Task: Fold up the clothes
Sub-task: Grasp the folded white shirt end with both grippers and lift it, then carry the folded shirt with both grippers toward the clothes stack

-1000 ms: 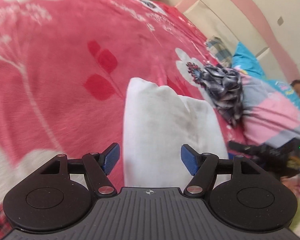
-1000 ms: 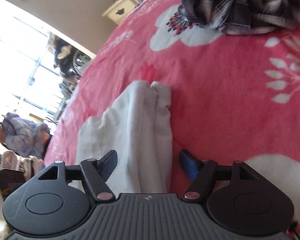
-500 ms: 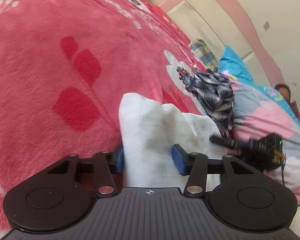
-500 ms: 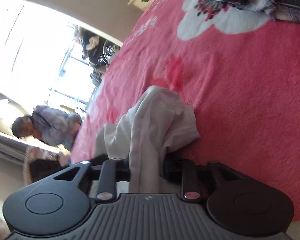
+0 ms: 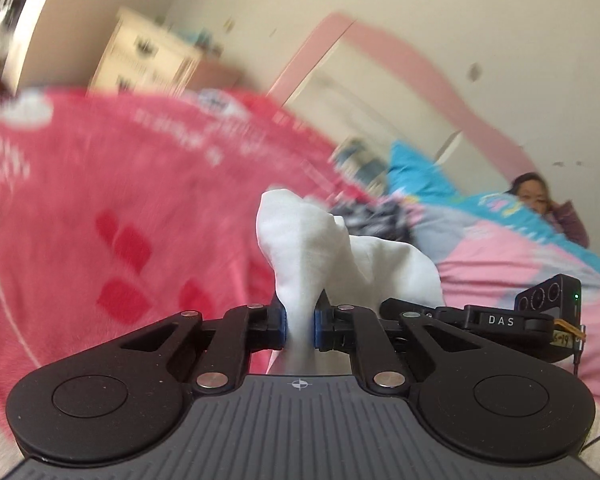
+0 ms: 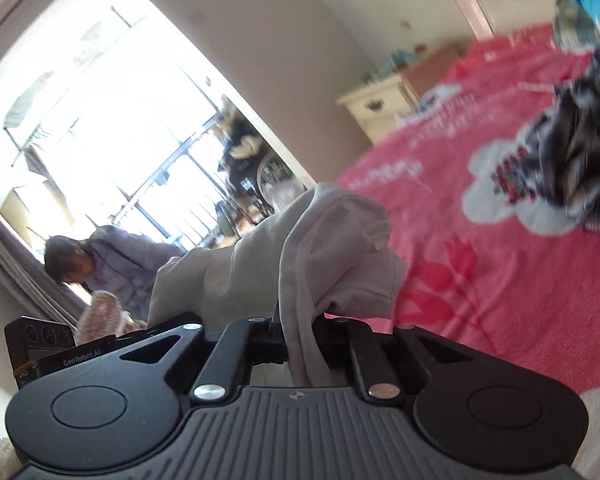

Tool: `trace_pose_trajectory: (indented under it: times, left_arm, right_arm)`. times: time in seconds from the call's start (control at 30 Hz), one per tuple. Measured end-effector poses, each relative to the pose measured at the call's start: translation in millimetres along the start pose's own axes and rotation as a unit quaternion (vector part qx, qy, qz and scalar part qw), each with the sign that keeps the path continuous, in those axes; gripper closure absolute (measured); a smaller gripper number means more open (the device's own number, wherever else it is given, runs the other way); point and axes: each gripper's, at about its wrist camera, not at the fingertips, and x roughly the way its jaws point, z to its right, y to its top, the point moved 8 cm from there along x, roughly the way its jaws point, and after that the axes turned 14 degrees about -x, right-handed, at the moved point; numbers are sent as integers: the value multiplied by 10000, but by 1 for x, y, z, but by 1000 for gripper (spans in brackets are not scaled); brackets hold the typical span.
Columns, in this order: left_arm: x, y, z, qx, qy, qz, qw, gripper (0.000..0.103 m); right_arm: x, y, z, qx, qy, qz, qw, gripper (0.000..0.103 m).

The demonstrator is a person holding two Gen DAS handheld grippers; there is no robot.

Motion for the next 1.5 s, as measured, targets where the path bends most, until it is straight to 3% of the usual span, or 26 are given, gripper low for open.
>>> trace_pose_trajectory:
  times: [0.23, 0.43, 0.63, 0.83, 1.0, 1.07, 1.2, 1.33, 1.5]
  left_arm:
    - [-101, 11, 76, 449, -371, 785, 9952, 93]
    - [-197, 35, 114, 759, -374, 1567, 9840, 93]
    - [-301, 63, 122, 825, 32, 2533, 9639, 93]
    - [-397, 102, 106, 863, 717, 3279, 9380, 93]
    - [-445, 163, 47, 503, 1369, 3690, 9179, 93]
    - [-457, 183, 8, 252, 1657, 3781, 9105, 93]
    - [-460, 214, -108, -906, 1984, 3756, 9007, 93]
    - [-449, 216, -219, -1959, 2279, 3493, 8875, 93]
    - [-441, 215, -280, -2602, 2281, 3255, 8800, 92]
  right_arm:
    - [-54, 45, -103, -671, 290, 767, 9944, 93]
    - [-60, 79, -198, -1114, 1128, 1312, 9786, 93]
    - [-15, 111, -297, -1351, 2260, 1358, 9551, 93]
    - [81, 132, -408, -1352, 3503, 904, 9224, 93]
    - [199, 127, -491, -1486, 3966, 173, 9057, 93]
    - [259, 110, -512, -1515, 3901, -285, 9078, 93]
    - [375, 55, -522, -1389, 3545, -1309, 9154, 93]
    - [428, 25, -517, -1384, 3266, -1768, 9181, 93]
    - [463, 11, -508, -1325, 3002, -2068, 9217, 93]
